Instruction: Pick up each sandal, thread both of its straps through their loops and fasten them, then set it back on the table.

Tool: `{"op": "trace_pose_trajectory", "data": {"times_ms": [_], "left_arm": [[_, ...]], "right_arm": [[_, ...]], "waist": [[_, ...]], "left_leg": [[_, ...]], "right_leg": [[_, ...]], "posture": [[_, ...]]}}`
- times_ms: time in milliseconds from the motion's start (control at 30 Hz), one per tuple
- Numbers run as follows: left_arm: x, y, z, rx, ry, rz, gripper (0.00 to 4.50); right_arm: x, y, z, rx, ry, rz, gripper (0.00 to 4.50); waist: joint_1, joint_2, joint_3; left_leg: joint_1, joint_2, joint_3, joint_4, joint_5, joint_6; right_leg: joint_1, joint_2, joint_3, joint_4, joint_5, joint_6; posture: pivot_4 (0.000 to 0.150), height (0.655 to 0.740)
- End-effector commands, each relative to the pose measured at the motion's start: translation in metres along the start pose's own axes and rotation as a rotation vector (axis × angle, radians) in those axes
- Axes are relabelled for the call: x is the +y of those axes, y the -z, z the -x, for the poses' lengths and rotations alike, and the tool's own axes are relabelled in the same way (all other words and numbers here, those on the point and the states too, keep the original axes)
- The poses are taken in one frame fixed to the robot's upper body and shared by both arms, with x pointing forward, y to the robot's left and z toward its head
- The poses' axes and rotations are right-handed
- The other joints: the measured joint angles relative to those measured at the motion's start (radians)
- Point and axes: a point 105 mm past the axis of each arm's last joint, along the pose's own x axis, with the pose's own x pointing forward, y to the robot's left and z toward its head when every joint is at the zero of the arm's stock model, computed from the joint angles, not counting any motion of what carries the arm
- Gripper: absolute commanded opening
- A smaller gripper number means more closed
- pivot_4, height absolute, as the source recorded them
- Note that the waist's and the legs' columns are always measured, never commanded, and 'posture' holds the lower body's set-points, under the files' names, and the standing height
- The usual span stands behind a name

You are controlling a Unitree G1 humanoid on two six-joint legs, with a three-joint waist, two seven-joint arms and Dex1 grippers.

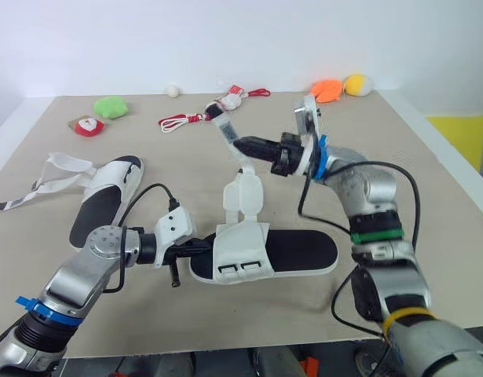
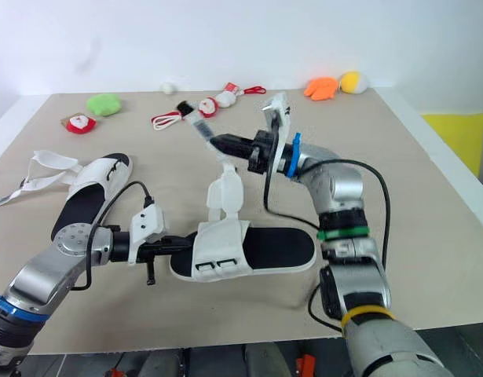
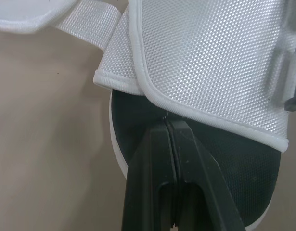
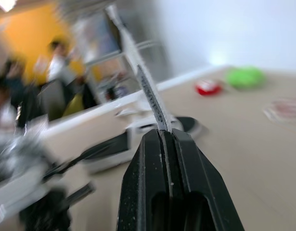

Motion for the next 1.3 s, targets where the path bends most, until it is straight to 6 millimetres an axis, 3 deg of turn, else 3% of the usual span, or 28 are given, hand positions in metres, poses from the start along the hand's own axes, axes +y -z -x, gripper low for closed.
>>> {"op": "trace_pose_trajectory", "data": {"times_ms": [33,133,267,500,633,667,700,767,900,1000,1100,1233,1300], "left_arm": [[0.003,0.015,0.001,0.059,-0.019,0.032,0.00],[0.003,0.015,0.002,0.059,-0.016,0.034,0.00],[0.003,0.016,0.002,0.061,-0.014,0.035,0.00],[0.000,0.016,0.002,0.061,-0.006,0.038,0.00],[-0.001,0.016,0.001,0.062,0.001,0.040,0.00],[-0.001,0.016,0.001,0.062,0.004,0.041,0.00],[-0.002,0.016,0.001,0.061,0.007,0.042,0.00],[-0.002,0.015,0.000,0.059,0.013,0.044,0.00],[-0.004,0.016,-0.001,0.059,0.023,0.047,0.00],[-0.005,0.016,-0.001,0.062,0.030,0.051,0.00],[-0.006,0.017,-0.001,0.064,0.037,0.056,0.00],[-0.009,0.017,-0.003,0.059,0.053,0.063,0.00],[-0.009,0.017,-0.003,0.059,0.057,0.065,0.00]], "right_arm": [[0.038,-0.012,-0.008,0.013,-0.163,0.408,0.04],[0.071,0.015,-0.002,0.093,-0.350,0.718,0.04],[0.095,0.040,0.012,0.114,-0.547,1.037,0.04],[0.104,0.069,0.030,0.160,-0.745,1.365,0.04],[0.104,0.073,0.038,0.162,-0.786,1.453,0.04],[0.106,0.070,0.039,0.145,-0.768,1.442,0.04],[0.108,0.066,0.040,0.127,-0.736,1.407,0.68],[0.111,0.060,0.043,0.114,-0.691,1.349,1.29],[0.113,0.054,0.054,0.139,-0.661,1.307,3.21],[0.115,0.050,0.059,0.157,-0.616,1.225,4.39],[0.120,0.043,0.067,0.188,-0.546,1.031,4.46],[0.138,0.033,0.080,0.278,-0.414,0.410,4.46],[0.145,0.029,0.081,0.299,-0.377,0.220,4.46]], "waist": [[0.000,0.000,0.000],[0.000,-0.001,0.000],[0.000,0.000,0.000],[0.001,-0.001,0.000],[0.003,-0.001,0.000],[0.003,-0.001,0.000],[0.004,-0.001,0.000],[0.005,-0.001,0.000],[0.010,-0.001,-0.001],[0.013,-0.002,-0.001],[0.020,-0.002,-0.001],[0.027,-0.001,-0.001],[0.025,-0.001,-0.002]], "left_leg": [[0.000,0.000,0.000,0.000,0.000,0.000],[0.001,0.000,0.000,0.000,0.000,0.000],[0.002,0.000,0.001,0.000,0.000,0.000],[0.004,0.000,0.002,0.000,0.000,0.000],[0.004,0.000,0.003,0.000,0.000,0.000],[0.004,0.000,0.003,0.000,0.000,0.000],[0.004,0.000,0.002,0.000,0.000,0.000],[0.004,0.000,0.002,0.000,0.000,0.000],[0.005,0.000,0.003,-0.001,0.000,0.000],[0.006,0.000,0.003,-0.002,0.000,0.000],[0.006,0.000,0.002,-0.003,0.000,0.000],[0.005,0.000,0.003,-0.004,0.000,0.000],[0.006,0.000,0.003,-0.005,0.000,0.000]], "right_leg": [[0.000,0.000,0.000,0.000,0.000,0.000],[0.000,0.000,0.000,0.000,0.000,-0.001],[0.001,0.000,0.000,0.000,-0.002,-0.003],[0.002,0.000,0.001,0.000,-0.002,-0.006],[0.002,-0.001,0.002,0.000,-0.003,-0.008],[0.002,-0.001,0.002,0.000,-0.003,-0.008],[0.002,-0.001,0.002,0.000,-0.003,-0.008],[0.002,-0.001,0.002,0.000,-0.003,-0.009],[0.003,-0.001,0.002,0.000,-0.004,-0.011],[0.003,-0.001,0.002,0.000,-0.004,-0.011],[0.003,-0.001,0.002,0.000,-0.005,-0.012],[0.002,-0.001,0.003,0.000,-0.006,-0.013],[0.002,-0.001,0.003,0.000,-0.007,-0.013]], "posture": [[0.150,0.7400],[0.150,0.7400],[0.150,0.7400],[0.150,0.7400],[0.150,0.7400],[0.150,0.7400],[0.150,0.7400],[0.150,0.7400],[0.150,0.7400],[0.150,0.7400],[0.150,0.7400],[0.150,0.7400],[0.150,0.7400]]}}
